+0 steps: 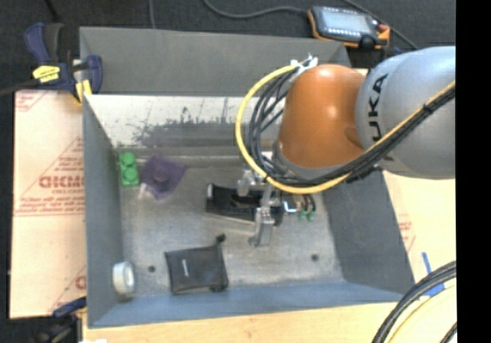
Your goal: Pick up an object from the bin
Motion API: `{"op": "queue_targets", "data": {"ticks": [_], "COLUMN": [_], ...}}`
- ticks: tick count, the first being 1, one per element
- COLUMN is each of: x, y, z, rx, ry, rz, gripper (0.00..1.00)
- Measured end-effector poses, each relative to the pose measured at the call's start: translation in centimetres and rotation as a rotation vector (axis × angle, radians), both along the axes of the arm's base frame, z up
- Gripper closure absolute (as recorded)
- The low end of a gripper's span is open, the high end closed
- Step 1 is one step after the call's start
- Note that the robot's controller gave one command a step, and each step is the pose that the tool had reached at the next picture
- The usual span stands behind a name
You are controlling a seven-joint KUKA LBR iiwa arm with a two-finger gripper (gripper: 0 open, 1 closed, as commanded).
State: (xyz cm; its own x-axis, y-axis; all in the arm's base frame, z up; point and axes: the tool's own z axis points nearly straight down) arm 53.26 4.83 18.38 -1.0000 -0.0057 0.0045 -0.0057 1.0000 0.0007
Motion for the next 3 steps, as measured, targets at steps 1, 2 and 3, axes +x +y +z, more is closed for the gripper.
{"op": "queue_targets", "data": {"ticks": [1, 2, 3], "x": [0.1, 4.6, 5.7], "y": [0.0, 1.2, -0.1], "z": [0.4, -0.6, -2.7], "rx": [0.000, -0.001, 0.000], "ry": [-0.007, -0.010, -0.013], "rz": [-0.001, 0.053, 0.108], "gripper": [0.00, 0.00, 0.00]}}
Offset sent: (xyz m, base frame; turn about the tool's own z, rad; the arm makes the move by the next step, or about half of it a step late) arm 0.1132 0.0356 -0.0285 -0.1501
